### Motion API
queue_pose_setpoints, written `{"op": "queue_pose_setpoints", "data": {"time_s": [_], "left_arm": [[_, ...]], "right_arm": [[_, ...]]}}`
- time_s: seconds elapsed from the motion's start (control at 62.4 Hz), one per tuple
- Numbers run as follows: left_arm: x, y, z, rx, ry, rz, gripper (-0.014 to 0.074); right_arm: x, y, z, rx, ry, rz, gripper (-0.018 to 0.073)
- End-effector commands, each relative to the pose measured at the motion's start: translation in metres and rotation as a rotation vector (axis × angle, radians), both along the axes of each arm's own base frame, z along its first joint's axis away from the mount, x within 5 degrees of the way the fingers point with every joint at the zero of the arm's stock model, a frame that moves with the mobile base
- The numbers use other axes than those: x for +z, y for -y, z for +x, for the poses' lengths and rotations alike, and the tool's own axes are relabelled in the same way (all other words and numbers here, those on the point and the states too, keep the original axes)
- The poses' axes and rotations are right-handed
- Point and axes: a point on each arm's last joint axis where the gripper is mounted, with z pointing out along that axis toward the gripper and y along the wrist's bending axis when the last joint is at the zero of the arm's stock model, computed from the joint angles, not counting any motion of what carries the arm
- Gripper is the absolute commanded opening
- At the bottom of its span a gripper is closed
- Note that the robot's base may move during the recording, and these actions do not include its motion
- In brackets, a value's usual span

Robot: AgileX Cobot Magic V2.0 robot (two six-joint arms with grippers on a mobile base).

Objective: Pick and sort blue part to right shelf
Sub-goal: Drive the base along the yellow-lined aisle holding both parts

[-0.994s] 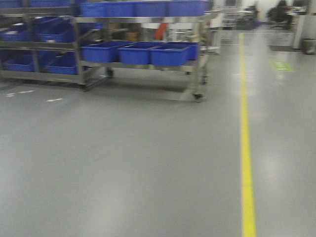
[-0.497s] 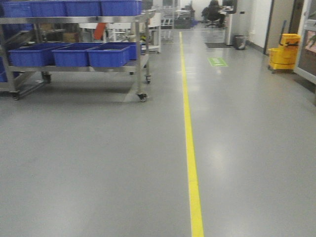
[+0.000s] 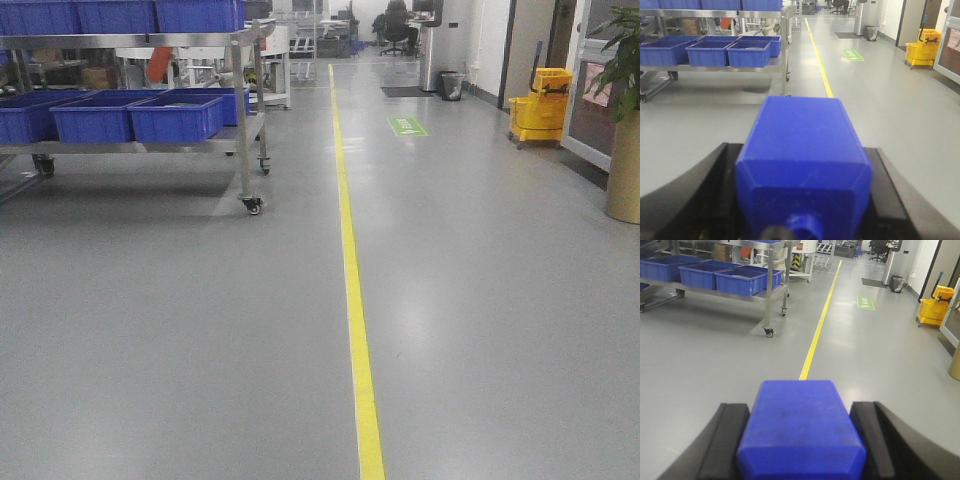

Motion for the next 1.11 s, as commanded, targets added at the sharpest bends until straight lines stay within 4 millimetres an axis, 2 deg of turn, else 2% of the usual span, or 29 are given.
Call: {"op": "queue_pose_setpoints", "data": {"time_s": [0.0,1.09], "left_arm": [[0.0158,-0.0001,-0.0009,0.003,0.099,-0.004,0.0357],[0.0158,-0.0001,-0.0009,0.003,0.099,-0.004,0.0357]], "right_arm": [[0.0173,0.0003,-0.0006,-0.004,0.116,0.003,0.0343],[0.0173,0.0003,-0.0006,-0.004,0.116,0.003,0.0343]]}}
